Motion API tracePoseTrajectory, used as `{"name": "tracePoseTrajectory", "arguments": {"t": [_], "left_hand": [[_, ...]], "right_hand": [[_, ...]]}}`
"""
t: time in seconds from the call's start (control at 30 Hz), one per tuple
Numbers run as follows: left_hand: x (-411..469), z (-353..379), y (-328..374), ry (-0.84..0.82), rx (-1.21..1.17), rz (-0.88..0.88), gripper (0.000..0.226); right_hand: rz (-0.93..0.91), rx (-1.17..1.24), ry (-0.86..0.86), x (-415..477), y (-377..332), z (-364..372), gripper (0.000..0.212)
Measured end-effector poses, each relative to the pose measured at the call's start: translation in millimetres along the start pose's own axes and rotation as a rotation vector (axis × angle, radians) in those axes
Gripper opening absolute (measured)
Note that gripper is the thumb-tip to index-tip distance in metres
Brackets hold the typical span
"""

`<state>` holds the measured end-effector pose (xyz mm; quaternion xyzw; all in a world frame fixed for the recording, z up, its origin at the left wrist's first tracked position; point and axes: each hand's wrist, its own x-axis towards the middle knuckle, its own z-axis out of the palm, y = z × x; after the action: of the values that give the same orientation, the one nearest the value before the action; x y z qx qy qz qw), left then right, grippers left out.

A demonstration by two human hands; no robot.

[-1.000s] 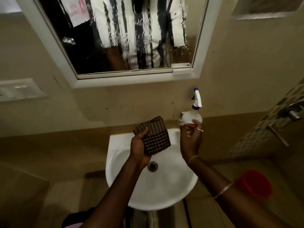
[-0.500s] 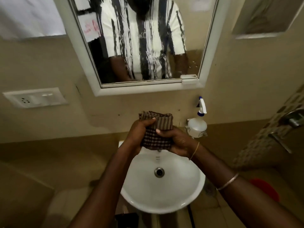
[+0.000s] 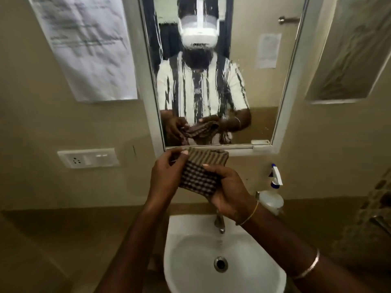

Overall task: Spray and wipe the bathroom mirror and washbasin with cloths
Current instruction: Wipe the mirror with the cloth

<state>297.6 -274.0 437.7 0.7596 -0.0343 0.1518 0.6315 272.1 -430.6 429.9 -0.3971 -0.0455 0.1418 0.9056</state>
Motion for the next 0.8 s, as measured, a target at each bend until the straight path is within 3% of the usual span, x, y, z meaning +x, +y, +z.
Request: {"name": "tracePoseTrajectory", "arguments": {"t": [0.2, 0.3, 0.47, 0.57, 0.7, 0.8], "left_hand": [[18, -12, 40, 0.12, -0.144, 0.197, 0.027], [30, -12, 56, 0.182, -0.158, 0.285, 0.036], [44, -11, 74, 0.2, -0.157, 0.356, 0.041], [50, -13, 78, 0.195, -0.142, 0.399, 0.037], [58, -13, 76, 0.216, -0.147, 0.396, 0.033], [60, -12, 78, 0.227, -0.153, 0.382, 0.033]], "right_hand": [[-0.412, -0.098, 0.109, 18, -32, 68, 0.035], [-0.635, -0.298, 0.245, 32, -46, 99, 0.029], [-0.913, -0.543, 0.266, 50, -83, 141, 0.027], [-1.137, -0.69, 0.324, 80, -111, 162, 0.006], [-1.411, -1.063, 0.476, 141, -150, 182, 0.059], [-1.576, -1.277, 0.595, 157, -165, 203, 0.071]]}}
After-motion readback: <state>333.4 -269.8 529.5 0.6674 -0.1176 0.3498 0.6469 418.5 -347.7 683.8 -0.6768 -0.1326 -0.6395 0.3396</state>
